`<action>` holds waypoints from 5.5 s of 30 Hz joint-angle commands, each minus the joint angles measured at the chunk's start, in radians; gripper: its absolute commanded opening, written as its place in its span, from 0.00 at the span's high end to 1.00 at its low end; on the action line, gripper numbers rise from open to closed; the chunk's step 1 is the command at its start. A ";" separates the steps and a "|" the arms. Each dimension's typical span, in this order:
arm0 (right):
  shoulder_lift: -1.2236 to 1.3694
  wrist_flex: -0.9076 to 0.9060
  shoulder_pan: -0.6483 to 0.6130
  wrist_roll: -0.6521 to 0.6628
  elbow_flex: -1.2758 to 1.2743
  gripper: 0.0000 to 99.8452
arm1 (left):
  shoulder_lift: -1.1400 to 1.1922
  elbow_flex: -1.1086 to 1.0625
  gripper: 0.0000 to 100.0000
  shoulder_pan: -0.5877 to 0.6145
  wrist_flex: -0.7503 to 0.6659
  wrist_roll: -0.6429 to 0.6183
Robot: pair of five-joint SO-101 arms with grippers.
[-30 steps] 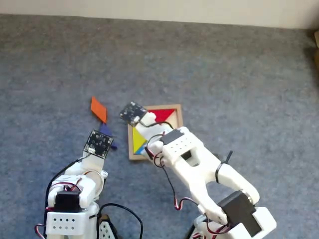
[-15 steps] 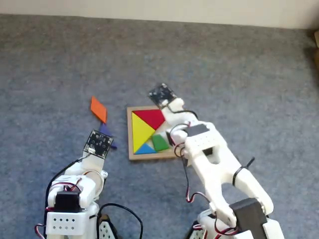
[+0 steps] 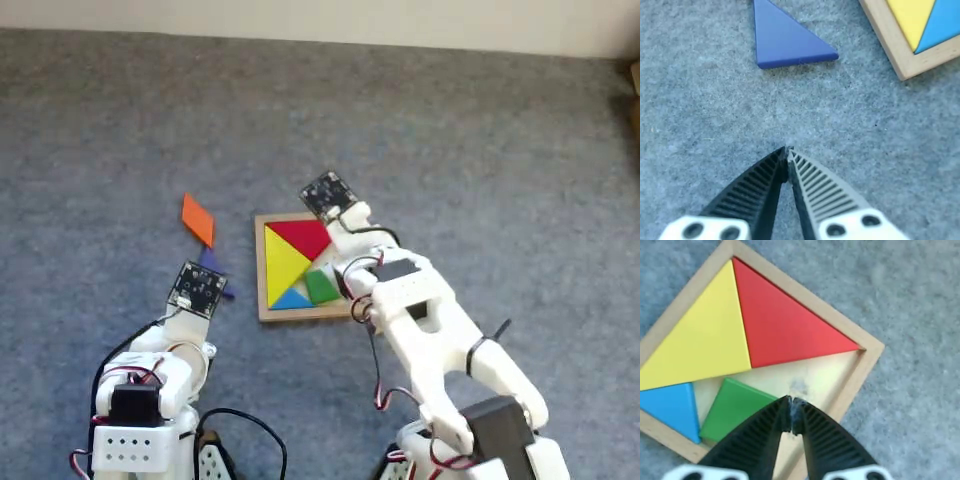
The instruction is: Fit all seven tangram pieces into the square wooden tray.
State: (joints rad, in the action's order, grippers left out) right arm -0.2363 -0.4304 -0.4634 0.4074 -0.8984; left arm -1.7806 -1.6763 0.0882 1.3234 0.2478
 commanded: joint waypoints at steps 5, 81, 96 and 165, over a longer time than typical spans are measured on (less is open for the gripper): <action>0.160 0.030 0.004 -0.012 0.094 0.98 | -0.035 -0.021 1.00 0.010 0.005 -0.011; 0.278 -0.734 0.136 -1.125 0.499 0.74 | -0.035 -0.021 1.00 0.010 0.005 -0.011; 0.289 -0.972 0.131 -1.327 0.716 0.74 | -0.035 -0.021 1.00 0.010 0.005 -0.011; 0.499 -0.921 0.151 -1.191 0.667 1.00 | -0.035 -0.021 1.00 0.010 0.005 -0.011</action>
State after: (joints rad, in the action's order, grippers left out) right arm 0.2823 -1.3617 -0.3406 -0.8907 -0.3061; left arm -1.7806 -1.6763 0.0882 1.3234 0.2478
